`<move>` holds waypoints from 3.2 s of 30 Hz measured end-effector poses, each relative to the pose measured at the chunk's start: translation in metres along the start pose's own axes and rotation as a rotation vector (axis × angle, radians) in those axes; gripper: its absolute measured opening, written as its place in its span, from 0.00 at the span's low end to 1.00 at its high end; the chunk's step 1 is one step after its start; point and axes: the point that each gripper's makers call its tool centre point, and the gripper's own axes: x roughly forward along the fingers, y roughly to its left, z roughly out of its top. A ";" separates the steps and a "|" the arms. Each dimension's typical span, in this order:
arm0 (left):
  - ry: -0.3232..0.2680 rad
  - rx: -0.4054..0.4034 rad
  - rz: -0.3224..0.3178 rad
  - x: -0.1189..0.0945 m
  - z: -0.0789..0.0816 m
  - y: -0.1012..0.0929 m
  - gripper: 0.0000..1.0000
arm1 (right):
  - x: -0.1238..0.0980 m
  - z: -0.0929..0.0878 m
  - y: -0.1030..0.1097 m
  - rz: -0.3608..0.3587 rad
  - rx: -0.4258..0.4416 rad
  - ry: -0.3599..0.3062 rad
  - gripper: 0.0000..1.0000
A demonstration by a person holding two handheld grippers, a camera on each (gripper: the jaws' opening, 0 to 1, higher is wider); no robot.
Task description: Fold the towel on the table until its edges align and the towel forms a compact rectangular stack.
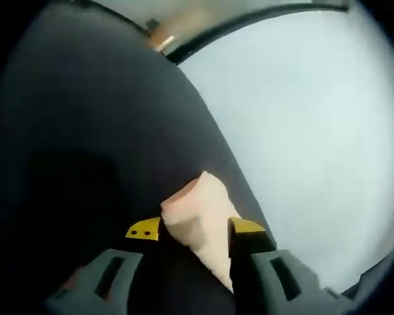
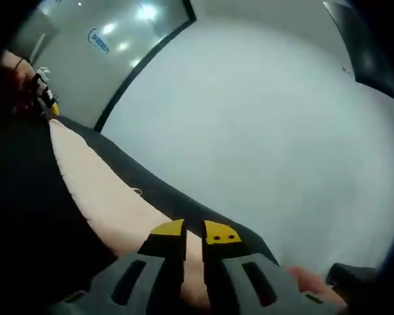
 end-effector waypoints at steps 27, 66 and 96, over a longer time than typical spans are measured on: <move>0.023 1.210 -0.343 0.013 -0.139 -0.157 0.07 | -0.002 -0.012 0.011 0.043 -0.021 0.037 0.07; 0.471 1.453 -0.781 -0.036 -0.281 -0.197 0.38 | -0.001 -0.022 0.004 0.012 -0.025 0.089 0.07; -0.093 1.364 -0.710 0.059 -0.088 -0.227 0.27 | -0.088 -0.112 -0.120 -0.487 0.893 0.419 0.12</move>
